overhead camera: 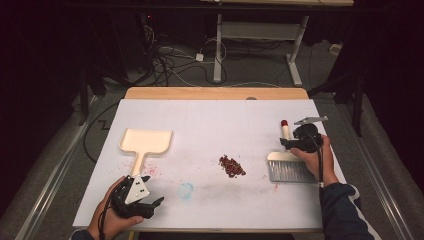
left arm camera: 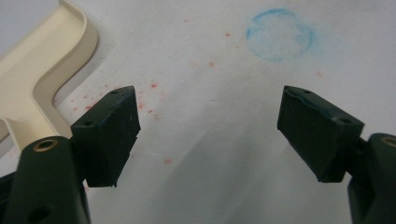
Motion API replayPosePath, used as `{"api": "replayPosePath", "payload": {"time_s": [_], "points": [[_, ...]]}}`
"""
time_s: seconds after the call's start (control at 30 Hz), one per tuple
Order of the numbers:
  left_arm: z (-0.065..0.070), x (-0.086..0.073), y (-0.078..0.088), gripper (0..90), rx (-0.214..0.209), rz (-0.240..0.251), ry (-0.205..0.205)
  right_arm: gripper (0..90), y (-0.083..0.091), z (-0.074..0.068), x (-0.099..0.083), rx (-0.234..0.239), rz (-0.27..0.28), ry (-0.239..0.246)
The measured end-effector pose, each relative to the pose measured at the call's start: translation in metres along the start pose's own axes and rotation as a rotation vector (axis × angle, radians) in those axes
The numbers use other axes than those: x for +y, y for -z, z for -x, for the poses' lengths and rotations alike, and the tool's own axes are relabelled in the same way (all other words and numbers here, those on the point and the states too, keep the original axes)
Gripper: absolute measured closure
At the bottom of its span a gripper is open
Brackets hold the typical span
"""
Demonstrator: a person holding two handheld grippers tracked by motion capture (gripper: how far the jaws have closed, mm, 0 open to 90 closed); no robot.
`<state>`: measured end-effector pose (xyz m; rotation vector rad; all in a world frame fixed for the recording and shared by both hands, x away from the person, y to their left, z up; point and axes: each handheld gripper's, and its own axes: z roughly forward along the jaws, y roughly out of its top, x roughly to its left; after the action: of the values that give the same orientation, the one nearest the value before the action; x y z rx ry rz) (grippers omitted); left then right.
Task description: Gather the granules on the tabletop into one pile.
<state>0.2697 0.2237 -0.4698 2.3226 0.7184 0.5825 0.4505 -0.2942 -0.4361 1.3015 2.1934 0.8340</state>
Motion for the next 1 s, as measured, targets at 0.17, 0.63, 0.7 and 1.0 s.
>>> {"api": "replayPosePath", "payload": {"time_s": [0.17, 0.63, 0.7, 1.0], "points": [[-0.001, 0.000, 0.001, 20.1, 0.003, 0.007, 0.007, 36.0, 0.020, -0.005, 0.005, 0.004, 0.112, 0.020], [-0.001, 0.001, 0.001, 20.1, 0.010, 0.011, 0.009, 28.6, 0.065, -0.032, 0.008, 0.017, 0.318, 0.082], [-0.001, 0.001, 0.002, 20.1, 0.011, 0.011, 0.009, 27.5, 0.070, -0.035, 0.007, 0.014, 0.337, 0.093], [-0.001, 0.001, 0.002, 20.1, 0.011, 0.014, 0.010, 24.0, 0.085, -0.056, 0.005, -0.020, 0.377, 0.129]]}}
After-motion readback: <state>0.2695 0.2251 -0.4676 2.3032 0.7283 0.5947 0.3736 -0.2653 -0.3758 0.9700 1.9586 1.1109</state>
